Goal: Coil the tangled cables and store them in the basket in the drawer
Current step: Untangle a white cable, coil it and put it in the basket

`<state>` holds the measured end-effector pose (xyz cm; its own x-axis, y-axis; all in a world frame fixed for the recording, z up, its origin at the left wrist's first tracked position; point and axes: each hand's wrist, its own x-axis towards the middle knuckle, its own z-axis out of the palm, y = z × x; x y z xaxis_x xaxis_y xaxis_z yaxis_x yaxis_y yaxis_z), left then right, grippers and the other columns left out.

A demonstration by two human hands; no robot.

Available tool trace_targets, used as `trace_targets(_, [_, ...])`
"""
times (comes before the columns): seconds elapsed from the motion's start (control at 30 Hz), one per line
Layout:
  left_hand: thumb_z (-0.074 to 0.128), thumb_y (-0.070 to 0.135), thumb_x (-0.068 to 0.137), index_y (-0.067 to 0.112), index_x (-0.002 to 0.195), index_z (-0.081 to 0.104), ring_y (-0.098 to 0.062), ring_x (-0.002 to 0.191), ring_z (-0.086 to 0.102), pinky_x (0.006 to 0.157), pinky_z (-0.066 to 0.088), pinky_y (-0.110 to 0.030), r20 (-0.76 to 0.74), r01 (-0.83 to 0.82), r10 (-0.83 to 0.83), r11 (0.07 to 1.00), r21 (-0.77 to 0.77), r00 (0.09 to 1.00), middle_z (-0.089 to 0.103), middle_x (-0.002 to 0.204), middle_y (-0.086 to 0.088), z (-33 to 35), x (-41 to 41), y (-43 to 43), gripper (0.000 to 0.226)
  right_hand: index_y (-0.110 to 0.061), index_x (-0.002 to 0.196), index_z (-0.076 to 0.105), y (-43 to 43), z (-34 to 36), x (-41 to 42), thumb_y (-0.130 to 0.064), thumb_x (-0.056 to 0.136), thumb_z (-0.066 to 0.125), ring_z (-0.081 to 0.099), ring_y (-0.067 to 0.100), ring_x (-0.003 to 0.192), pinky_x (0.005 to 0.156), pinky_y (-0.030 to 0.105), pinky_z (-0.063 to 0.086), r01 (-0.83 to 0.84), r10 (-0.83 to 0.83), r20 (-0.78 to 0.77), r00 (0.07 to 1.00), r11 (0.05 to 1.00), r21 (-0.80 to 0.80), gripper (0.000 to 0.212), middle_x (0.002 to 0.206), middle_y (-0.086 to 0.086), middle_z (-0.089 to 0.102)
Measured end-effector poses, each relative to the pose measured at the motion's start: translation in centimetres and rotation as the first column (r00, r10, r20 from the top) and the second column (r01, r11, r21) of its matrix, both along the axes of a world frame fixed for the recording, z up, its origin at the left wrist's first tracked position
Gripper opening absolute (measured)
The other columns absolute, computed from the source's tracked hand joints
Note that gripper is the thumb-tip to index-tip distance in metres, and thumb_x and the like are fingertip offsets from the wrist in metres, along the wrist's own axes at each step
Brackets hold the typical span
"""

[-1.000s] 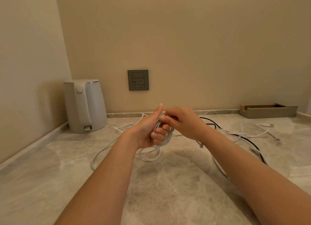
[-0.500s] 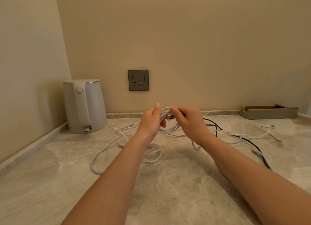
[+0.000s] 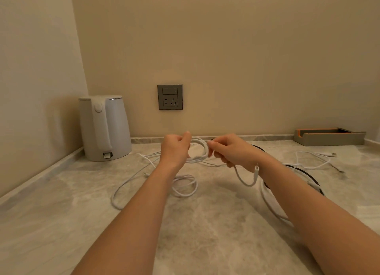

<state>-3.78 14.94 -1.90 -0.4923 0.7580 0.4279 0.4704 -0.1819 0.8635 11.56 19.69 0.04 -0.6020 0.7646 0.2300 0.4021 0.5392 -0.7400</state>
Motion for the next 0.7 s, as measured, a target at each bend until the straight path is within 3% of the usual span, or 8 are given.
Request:
trace_targets(0.1, [0.042,0.024,0.099,0.012,0.051,0.04,-0.01,0.033,0.03,0.037,0.026,-0.016,0.208,0.234,-0.226,0.972,-0.015,0.952,0.036,0.036,0.004,0.5,0.6,-0.3,0.049,-0.018,0.06,0.05,0.5,-0.2,0.2,-0.031,0.099,0.045,0.027,0.009,0.047,0.049,0.023,0.025,0.102,-0.097,-0.033,0.995,0.971,0.214,0.041,0.056,-0.001,0.035])
trace_targets(0.17, [0.04,0.022,0.1,0.011,0.051,0.038,-0.008,0.029,0.026,0.036,0.023,-0.014,0.319,0.315,-0.306,0.949,0.024,0.897,0.033,0.034,0.005,0.6,1.1,-0.4,0.05,-0.019,0.058,0.046,0.7,-0.6,-0.2,-0.03,0.099,0.045,0.026,0.009,0.046,0.049,0.024,0.022,0.151,-0.131,-0.092,0.987,0.952,0.267,0.042,0.051,-0.004,0.031])
trace_targets(0.27, [0.042,0.016,0.097,0.012,0.052,0.037,-0.008,0.029,0.025,0.036,0.021,-0.013,0.43,0.226,-0.235,0.971,0.071,0.872,0.032,0.038,0.003,0.7,1.0,-0.3,0.045,-0.019,0.063,0.05,0.0,-1.2,-1.2,-0.028,0.1,0.042,0.035,0.011,0.051,0.05,0.025,0.027,0.111,-0.101,-0.052,0.994,0.965,0.237,0.039,0.057,0.0,0.041])
trace_targets(0.4, [0.038,0.011,0.094,0.01,0.06,0.042,-0.012,0.034,0.028,0.037,0.023,-0.016,0.565,-0.058,0.02,0.997,0.049,0.825,0.036,0.053,-0.003,0.8,-0.4,-0.2,0.034,-0.018,0.089,0.054,-3.2,-1.7,-3.5,-0.013,0.099,0.037,0.048,0.015,0.076,0.063,0.026,0.035,-0.127,0.071,0.279,0.958,0.974,0.19,0.02,0.078,-0.003,0.05])
trace_targets(0.5, [0.036,0.013,0.095,0.008,0.06,0.046,-0.021,0.048,0.034,0.046,0.028,-0.027,0.478,-0.237,0.206,0.972,0.005,0.854,0.043,0.06,-0.008,0.6,-1.6,0.1,0.036,-0.015,0.095,0.05,-5.0,-1.3,-4.4,-0.014,0.099,0.035,0.053,0.025,0.086,0.073,0.032,0.041,-0.215,0.107,0.411,0.905,0.95,0.227,0.015,0.092,0.006,0.056])
trace_targets(0.57, [0.037,0.013,0.094,0.006,0.058,0.046,-0.025,0.056,0.04,0.053,0.033,-0.033,0.374,-0.322,0.29,0.946,0.025,0.881,0.045,0.059,-0.009,0.5,-2.1,0.4,0.038,-0.011,0.099,0.052,-5.5,-0.9,-4.3,-0.019,0.1,0.034,0.054,0.031,0.092,0.076,0.038,0.042,-0.216,0.022,0.497,0.867,0.917,0.335,0.02,0.103,0.014,0.06])
trace_targets(0.63, [0.038,0.012,0.094,0.006,0.055,0.046,-0.026,0.061,0.042,0.053,0.031,-0.033,0.233,-0.369,0.349,0.929,0.044,0.907,0.045,0.056,-0.007,0.5,-2.1,0.2,0.041,-0.009,0.1,0.053,-6.0,-0.7,-3.9,-0.024,0.102,0.033,0.051,0.03,0.086,0.068,0.036,0.037,-0.216,-0.07,0.535,0.842,0.865,0.454,0.025,0.101,0.014,0.058])
trace_targets(0.7, [0.038,0.012,0.096,0.007,0.052,0.042,-0.024,0.057,0.039,0.048,0.027,-0.032,0.105,-0.395,0.387,0.916,0.074,0.916,0.043,0.054,-0.005,0.7,-1.9,-0.2,0.045,-0.012,0.088,0.051,-6.3,-0.6,-3.6,-0.026,0.102,0.034,0.044,0.027,0.077,0.064,0.033,0.031,-0.221,-0.107,0.483,0.869,0.789,0.573,0.026,0.087,0.009,0.052])
